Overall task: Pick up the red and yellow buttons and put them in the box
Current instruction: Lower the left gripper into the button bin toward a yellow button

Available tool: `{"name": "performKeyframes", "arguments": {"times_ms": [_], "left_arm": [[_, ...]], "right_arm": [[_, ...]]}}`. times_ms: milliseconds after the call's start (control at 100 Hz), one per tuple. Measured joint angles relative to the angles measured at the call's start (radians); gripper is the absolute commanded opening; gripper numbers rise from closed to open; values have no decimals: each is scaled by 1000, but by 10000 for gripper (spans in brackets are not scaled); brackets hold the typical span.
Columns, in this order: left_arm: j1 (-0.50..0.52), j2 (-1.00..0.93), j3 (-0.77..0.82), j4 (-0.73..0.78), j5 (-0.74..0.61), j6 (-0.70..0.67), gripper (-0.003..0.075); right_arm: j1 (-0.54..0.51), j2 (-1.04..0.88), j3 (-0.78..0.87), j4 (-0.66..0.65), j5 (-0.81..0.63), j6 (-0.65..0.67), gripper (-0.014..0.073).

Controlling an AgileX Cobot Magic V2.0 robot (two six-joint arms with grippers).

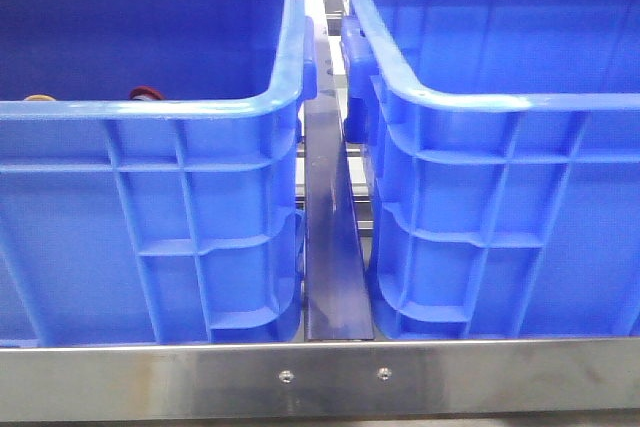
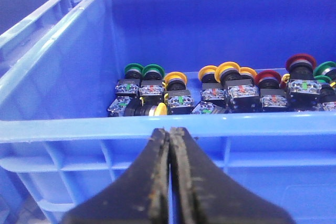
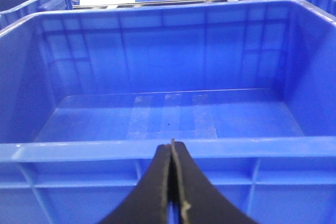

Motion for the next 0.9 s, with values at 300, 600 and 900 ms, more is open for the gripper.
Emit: {"name": "performKeyframes", "arguments": {"times_ms": [300, 600, 900], "left_arm": [[0, 0, 0, 0, 0, 0, -20], [0, 0, 0, 0, -11, 0, -20], [0, 0, -6, -33, -145, 0, -20]], "right_arm": [[0, 0, 0, 0, 0, -3, -58], [0, 0, 0, 0, 0, -3, -58], [0, 0, 0, 0, 0, -3, -58]]}}
